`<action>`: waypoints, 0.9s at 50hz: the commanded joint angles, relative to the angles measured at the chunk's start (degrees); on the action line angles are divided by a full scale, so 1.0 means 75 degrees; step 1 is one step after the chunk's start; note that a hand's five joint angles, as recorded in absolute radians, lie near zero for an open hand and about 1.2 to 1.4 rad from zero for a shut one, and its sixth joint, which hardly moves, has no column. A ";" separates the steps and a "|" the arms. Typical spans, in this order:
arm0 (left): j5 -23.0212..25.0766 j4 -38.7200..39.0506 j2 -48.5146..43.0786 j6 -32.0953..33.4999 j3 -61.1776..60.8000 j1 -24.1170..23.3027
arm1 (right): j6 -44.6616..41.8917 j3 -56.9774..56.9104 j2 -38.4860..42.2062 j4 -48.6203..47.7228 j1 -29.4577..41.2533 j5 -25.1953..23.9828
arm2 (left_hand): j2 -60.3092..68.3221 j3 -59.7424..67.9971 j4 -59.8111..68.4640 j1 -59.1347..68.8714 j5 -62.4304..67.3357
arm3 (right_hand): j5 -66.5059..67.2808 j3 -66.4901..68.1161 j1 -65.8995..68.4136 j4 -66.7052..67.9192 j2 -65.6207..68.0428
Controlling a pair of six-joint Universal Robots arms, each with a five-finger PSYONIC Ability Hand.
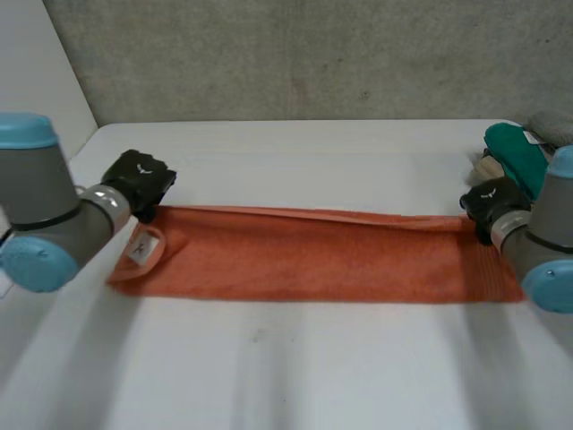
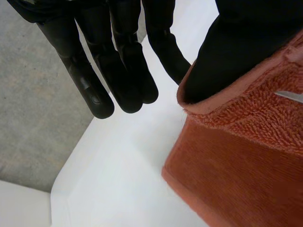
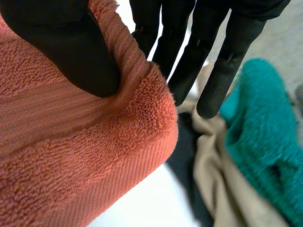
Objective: Fold the laundry.
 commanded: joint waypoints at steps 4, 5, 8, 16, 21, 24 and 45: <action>-0.0560 -0.0370 -0.0980 0.0238 0.1078 -0.0311 | -0.0230 -0.0306 0.0639 -0.1353 0.0305 0.0040 | 0.0399 0.0435 0.0364 0.0665 0.0772 | -0.7440 -0.7782 -0.7408 -0.7837 -0.7657; -0.0548 -0.0370 -0.0980 0.0226 0.1078 -0.0334 | -0.0265 -0.0341 0.0663 -0.1330 0.0340 0.0064 | -0.1833 -0.1796 -0.1868 -0.1566 -0.1459 | -0.7440 -0.7782 -0.7408 -0.7837 -0.7657; -0.0595 -0.0335 -0.0957 0.0308 0.1102 -0.0452 | -0.0301 -0.0447 0.0675 -0.1248 0.0376 0.0134 | -0.7827 -0.7790 -0.7862 -0.7560 -0.7453 | -0.7440 -0.7782 -0.7408 -0.7837 -0.7657; -0.0935 0.0180 -0.0653 0.0250 0.1032 -0.0428 | 0.0261 -0.0366 0.0288 -0.1060 0.0341 0.0158 | -0.7827 -0.7790 -0.7862 -0.7560 -0.7453 | -0.7440 -0.7782 -0.7408 -0.7837 -0.7657; -0.0900 0.0170 -0.0150 -0.0030 0.0623 -0.0335 | 0.0590 -0.0050 -0.0191 -0.0873 0.0317 0.0111 | -0.7827 -0.7790 -0.7862 -0.7560 -0.7453 | -0.7440 -0.7782 -0.7408 -0.7837 -0.7657; -0.0748 0.0052 0.0085 -0.0277 0.0341 -0.0323 | 0.0660 0.0161 -0.0403 -0.0814 0.0317 0.0064 | -0.7827 -0.7790 -0.7862 -0.7560 -0.7453 | -0.7440 -0.7782 -0.7408 -0.7837 -0.7657; 0.1009 0.1622 -0.1742 0.2359 0.1723 0.0579 | 0.0696 0.0889 -0.0966 -0.0861 0.0551 -0.0205 | -0.7827 -0.7790 -0.7862 -0.7560 -0.7453 | -0.7440 -0.7782 -0.7408 -0.7837 -0.7657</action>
